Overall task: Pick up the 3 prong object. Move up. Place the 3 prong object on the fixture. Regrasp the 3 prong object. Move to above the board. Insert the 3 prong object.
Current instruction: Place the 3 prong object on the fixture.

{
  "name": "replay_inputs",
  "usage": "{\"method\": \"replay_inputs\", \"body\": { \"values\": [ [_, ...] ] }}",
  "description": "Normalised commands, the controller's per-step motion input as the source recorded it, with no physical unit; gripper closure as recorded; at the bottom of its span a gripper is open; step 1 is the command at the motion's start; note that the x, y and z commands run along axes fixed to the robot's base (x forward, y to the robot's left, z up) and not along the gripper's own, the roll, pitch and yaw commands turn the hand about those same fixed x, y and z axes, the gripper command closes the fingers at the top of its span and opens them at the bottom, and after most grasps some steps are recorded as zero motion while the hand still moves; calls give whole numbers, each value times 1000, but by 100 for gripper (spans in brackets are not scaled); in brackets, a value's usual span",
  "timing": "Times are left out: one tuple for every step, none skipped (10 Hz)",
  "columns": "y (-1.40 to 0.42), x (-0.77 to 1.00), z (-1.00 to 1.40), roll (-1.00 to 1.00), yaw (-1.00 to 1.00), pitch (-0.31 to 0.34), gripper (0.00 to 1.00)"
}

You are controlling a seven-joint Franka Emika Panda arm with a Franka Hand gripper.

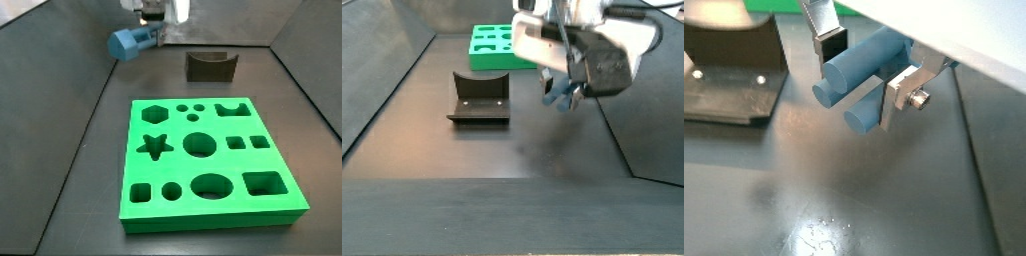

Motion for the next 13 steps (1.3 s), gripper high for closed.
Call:
{"method": "replay_inputs", "body": {
  "values": [
    [-2,-8,1000,-2,0,-2,100],
    [-3,-13,1000,-5,-4,11,100],
    [-3,-15,1000,-7,-5,19,100],
    [-4,-15,1000,-10,-7,25,100],
    [-4,-18,1000,-12,-9,31,100],
    [-3,-13,841,-14,-12,36,100],
    [-2,-11,730,-16,-13,43,100],
    [1,-1,507,-19,-15,55,100],
    [3,6,341,-23,-17,67,100],
    [-335,1000,183,-81,1000,-64,100],
    [-334,1000,153,-81,1000,-59,100],
    [-298,1000,136,-87,1000,-48,100],
    [-277,1000,131,-96,1000,-43,100]
  ]
}}
